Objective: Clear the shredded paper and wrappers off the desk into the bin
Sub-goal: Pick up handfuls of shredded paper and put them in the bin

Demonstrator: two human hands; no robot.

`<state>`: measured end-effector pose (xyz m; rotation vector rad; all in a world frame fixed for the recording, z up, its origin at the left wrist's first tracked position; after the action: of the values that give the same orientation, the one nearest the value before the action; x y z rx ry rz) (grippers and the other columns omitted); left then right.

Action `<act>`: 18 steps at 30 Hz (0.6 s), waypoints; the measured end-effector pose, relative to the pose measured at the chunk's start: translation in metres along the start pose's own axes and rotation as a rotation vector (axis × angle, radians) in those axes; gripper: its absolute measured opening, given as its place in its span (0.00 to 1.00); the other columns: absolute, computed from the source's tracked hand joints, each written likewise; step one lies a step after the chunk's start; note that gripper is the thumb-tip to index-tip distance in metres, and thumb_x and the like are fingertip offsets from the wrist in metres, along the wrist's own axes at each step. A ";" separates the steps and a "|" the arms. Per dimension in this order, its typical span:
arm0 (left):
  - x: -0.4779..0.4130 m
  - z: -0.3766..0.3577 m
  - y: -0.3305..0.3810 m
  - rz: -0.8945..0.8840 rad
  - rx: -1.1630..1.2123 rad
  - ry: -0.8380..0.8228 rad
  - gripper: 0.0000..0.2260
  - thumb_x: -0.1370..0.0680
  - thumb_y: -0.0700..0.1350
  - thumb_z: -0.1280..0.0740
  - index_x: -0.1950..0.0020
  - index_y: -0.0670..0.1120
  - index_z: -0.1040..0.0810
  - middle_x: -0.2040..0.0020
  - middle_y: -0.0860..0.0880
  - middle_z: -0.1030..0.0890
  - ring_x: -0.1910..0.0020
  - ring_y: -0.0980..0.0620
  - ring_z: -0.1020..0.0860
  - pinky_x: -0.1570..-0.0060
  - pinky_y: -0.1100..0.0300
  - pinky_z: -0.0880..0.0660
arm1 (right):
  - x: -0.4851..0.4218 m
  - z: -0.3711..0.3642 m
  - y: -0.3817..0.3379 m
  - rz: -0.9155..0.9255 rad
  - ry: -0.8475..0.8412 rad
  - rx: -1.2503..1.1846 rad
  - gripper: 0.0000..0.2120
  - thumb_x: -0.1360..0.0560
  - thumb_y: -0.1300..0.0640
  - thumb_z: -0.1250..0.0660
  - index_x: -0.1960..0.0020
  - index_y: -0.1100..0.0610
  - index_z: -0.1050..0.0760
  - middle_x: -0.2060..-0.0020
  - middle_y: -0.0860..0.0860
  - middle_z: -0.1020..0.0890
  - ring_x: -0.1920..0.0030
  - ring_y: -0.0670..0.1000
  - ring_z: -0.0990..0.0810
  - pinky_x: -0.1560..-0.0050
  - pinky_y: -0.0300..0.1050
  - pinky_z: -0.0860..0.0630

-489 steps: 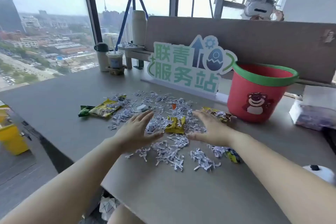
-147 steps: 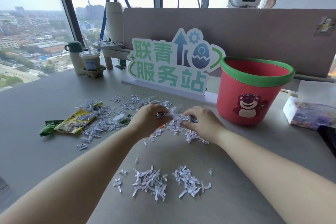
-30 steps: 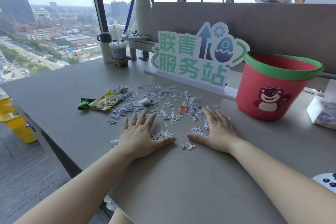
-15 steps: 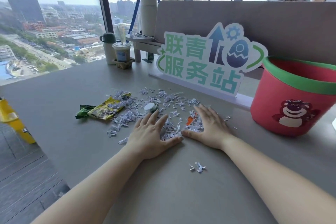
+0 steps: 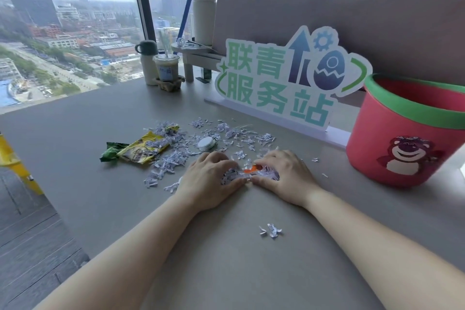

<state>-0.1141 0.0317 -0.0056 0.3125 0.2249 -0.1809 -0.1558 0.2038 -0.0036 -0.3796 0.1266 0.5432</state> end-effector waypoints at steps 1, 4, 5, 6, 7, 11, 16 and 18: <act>0.001 0.001 0.000 -0.001 0.002 0.005 0.22 0.28 0.69 0.43 0.40 0.61 0.26 0.38 0.56 0.27 0.35 0.53 0.33 0.34 0.57 0.36 | 0.001 0.001 -0.001 0.006 0.012 -0.010 0.29 0.35 0.28 0.45 0.41 0.42 0.24 0.44 0.47 0.23 0.41 0.51 0.29 0.38 0.43 0.36; 0.003 0.002 0.002 -0.009 0.008 0.017 0.19 0.28 0.67 0.41 0.41 0.61 0.25 0.41 0.55 0.26 0.38 0.52 0.30 0.37 0.58 0.34 | 0.005 0.002 -0.004 0.009 0.041 -0.057 0.18 0.29 0.38 0.36 0.45 0.45 0.22 0.49 0.50 0.23 0.45 0.52 0.27 0.41 0.44 0.34; 0.003 0.002 0.003 -0.013 0.017 0.017 0.18 0.27 0.66 0.40 0.42 0.61 0.24 0.42 0.54 0.26 0.39 0.51 0.29 0.39 0.58 0.32 | 0.007 0.002 -0.004 0.000 0.043 -0.070 0.16 0.28 0.40 0.35 0.46 0.47 0.21 0.50 0.51 0.23 0.45 0.53 0.27 0.42 0.44 0.33; 0.004 0.003 0.004 -0.015 0.029 0.015 0.17 0.27 0.65 0.39 0.43 0.60 0.24 0.42 0.54 0.26 0.40 0.51 0.28 0.42 0.59 0.30 | 0.008 0.002 -0.005 -0.007 0.043 -0.078 0.15 0.27 0.42 0.35 0.46 0.48 0.20 0.51 0.51 0.23 0.46 0.53 0.26 0.43 0.44 0.32; 0.004 0.003 0.004 -0.015 0.041 0.011 0.17 0.27 0.65 0.39 0.44 0.60 0.23 0.43 0.54 0.25 0.41 0.51 0.27 0.44 0.58 0.29 | 0.009 0.002 -0.007 -0.013 0.042 -0.085 0.14 0.27 0.42 0.35 0.47 0.49 0.20 0.52 0.51 0.23 0.47 0.52 0.26 0.45 0.43 0.31; 0.005 0.004 0.011 -0.025 0.080 0.012 0.15 0.26 0.62 0.38 0.46 0.57 0.22 0.45 0.53 0.24 0.48 0.49 0.22 0.52 0.55 0.24 | 0.015 0.005 -0.010 -0.037 0.036 -0.148 0.11 0.26 0.48 0.34 0.49 0.52 0.19 0.54 0.53 0.23 0.51 0.53 0.23 0.51 0.43 0.30; 0.004 0.005 0.017 -0.032 0.093 -0.004 0.13 0.25 0.59 0.37 0.46 0.55 0.21 0.45 0.53 0.23 0.49 0.49 0.22 0.54 0.57 0.25 | 0.020 0.008 -0.009 -0.049 0.026 -0.187 0.07 0.26 0.53 0.32 0.52 0.55 0.19 0.57 0.52 0.24 0.53 0.53 0.23 0.51 0.44 0.29; 0.003 0.006 0.021 -0.044 0.116 -0.013 0.12 0.25 0.58 0.36 0.47 0.54 0.20 0.47 0.52 0.23 0.51 0.49 0.22 0.55 0.58 0.25 | 0.022 0.013 -0.010 -0.052 0.025 -0.189 0.07 0.27 0.53 0.32 0.53 0.56 0.19 0.60 0.49 0.26 0.55 0.53 0.23 0.53 0.43 0.31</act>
<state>-0.1058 0.0489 0.0055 0.4213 0.2088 -0.2400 -0.1321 0.2117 0.0067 -0.5728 0.0891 0.5002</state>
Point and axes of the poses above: each hand's wrist, its own x-axis away from the middle knuckle, its own z-axis out of the back of the hand, y = z × x, the point moved 6 cm from there along -x, towards the middle knuckle
